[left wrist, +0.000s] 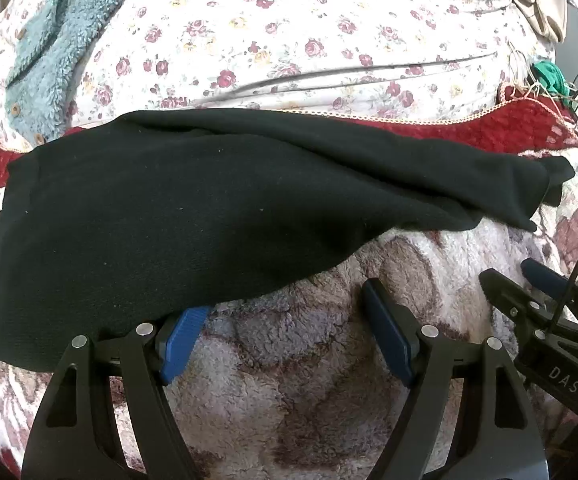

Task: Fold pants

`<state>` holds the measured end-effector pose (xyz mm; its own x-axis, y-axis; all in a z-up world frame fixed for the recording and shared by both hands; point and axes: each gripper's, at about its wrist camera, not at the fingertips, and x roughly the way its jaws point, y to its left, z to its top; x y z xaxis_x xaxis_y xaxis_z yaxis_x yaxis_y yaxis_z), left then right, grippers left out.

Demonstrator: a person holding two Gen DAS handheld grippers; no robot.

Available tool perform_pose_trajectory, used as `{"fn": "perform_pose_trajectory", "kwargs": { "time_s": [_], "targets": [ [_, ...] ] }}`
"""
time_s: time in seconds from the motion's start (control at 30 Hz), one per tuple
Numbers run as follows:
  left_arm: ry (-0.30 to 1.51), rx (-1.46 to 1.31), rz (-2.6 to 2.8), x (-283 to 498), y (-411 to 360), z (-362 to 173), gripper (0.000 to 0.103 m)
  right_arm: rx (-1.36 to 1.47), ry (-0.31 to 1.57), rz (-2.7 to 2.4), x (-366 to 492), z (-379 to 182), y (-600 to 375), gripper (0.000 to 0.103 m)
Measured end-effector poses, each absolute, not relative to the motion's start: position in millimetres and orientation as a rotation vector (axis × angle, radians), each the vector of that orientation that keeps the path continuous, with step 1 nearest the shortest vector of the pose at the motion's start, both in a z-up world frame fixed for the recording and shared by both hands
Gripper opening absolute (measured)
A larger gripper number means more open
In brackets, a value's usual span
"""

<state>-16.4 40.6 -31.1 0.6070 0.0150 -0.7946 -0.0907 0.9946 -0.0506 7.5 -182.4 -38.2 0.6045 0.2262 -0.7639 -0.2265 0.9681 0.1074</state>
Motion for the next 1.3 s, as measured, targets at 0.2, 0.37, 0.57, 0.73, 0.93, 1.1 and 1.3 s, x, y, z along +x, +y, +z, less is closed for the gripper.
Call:
{"fn": "perform_pose_trajectory", "kwargs": {
  "time_s": [0.2, 0.37, 0.57, 0.73, 0.93, 1.1, 1.3],
  "targets": [
    [0.996, -0.065, -0.023, -11, 52, -27, 0.078, 0.026, 0.91, 0.285, 16, -37, -185, 0.07],
    [0.944, -0.182, -0.002, -44, 92, -4, 0.076, 0.075, 0.935, 0.388, 8, -25, -196, 0.069],
    [0.871, -0.091, 0.059, -77, 117, 14, 0.076, 0.277, 0.938, 0.375, 17, -13, -225, 0.068],
    [0.87, -0.117, 0.092, -89, 137, 7, 0.076, 0.486, 1.012, 0.322, 43, -26, -243, 0.067],
    [0.919, -0.175, 0.133, -93, 156, -16, 0.076, 0.735, 0.981, 0.348, 63, -42, -259, 0.031],
    [0.922, -0.2, 0.146, -90, 162, -22, 0.076, 0.618, 0.857, 0.388, 81, -9, -248, 0.017],
    [0.903, -0.188, 0.136, -87, 157, -20, 0.076, 0.499, 0.799, 0.378, 131, 19, -230, 0.015]
  ]
}}
